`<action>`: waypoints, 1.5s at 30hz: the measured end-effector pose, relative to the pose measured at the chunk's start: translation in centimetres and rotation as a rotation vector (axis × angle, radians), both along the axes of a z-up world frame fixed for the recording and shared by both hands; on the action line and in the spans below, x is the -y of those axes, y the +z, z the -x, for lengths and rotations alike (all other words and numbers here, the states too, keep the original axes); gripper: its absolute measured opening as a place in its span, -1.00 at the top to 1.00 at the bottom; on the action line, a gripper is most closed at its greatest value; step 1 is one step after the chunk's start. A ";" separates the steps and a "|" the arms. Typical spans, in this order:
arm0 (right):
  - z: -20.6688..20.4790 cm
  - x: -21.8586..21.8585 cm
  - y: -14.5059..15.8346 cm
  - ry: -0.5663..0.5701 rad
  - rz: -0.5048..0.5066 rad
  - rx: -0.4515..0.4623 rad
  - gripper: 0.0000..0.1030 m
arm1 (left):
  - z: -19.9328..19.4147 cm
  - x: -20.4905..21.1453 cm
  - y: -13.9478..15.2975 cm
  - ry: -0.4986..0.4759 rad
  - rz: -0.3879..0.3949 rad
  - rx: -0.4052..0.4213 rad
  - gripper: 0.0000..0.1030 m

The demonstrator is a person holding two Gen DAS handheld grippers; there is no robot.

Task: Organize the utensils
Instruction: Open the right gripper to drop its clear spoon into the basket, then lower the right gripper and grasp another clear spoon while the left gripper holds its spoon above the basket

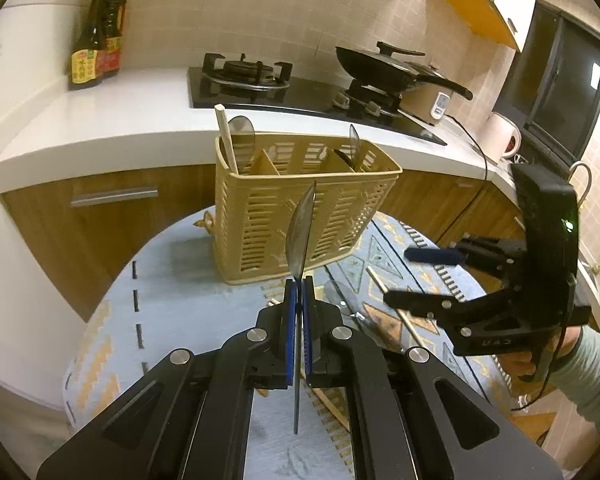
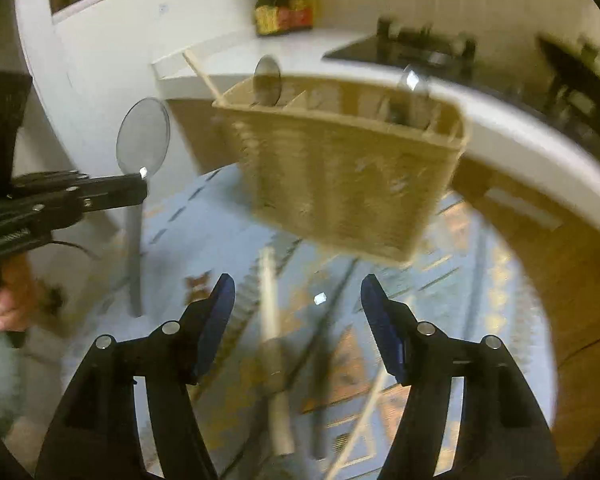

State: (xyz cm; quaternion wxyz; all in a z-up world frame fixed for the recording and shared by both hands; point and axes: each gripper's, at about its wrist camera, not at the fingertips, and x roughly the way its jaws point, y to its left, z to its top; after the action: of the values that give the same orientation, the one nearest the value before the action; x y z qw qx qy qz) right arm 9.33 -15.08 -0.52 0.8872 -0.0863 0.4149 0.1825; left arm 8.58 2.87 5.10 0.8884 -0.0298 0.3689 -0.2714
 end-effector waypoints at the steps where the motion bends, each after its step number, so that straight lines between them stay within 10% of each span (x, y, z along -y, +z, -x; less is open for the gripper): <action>1: 0.3 -0.1 0.1 -0.004 0.021 0.025 -0.39 | 0.0 0.0 -0.1 -0.001 -0.003 -0.001 0.97; 3: 0.5 -0.3 0.0 -0.019 0.044 0.030 -0.71 | 0.0 0.0 -0.2 0.000 -0.013 -0.002 0.97; 14: -5.9 0.7 -4.5 -0.067 0.158 -0.273 -0.74 | -0.5 0.2 -0.9 0.004 -0.031 -0.018 0.97; 23: -7.5 -0.3 -7.7 -0.069 0.215 -0.418 0.04 | -1.1 0.6 -2.1 0.001 -0.050 -0.044 0.97; 36: -9.9 -2.1 -9.3 -0.097 0.232 -0.407 0.07 | -1.7 1.1 -2.8 0.003 -0.068 -0.053 0.97; 39: -10.1 -2.5 -9.5 -0.084 0.236 -0.399 0.42 | -1.8 1.1 -2.8 0.004 -0.070 -0.053 0.97; 45: -8.3 -2.2 -7.4 -0.068 0.179 -0.355 0.42 | -1.6 1.0 -2.5 0.003 -0.072 -0.042 0.97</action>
State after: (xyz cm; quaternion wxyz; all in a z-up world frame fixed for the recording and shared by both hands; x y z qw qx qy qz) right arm 17.68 -12.93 -7.96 0.7946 -0.1176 0.5818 0.1272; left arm 10.16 1.85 2.58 0.8813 -0.0041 0.3972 -0.2559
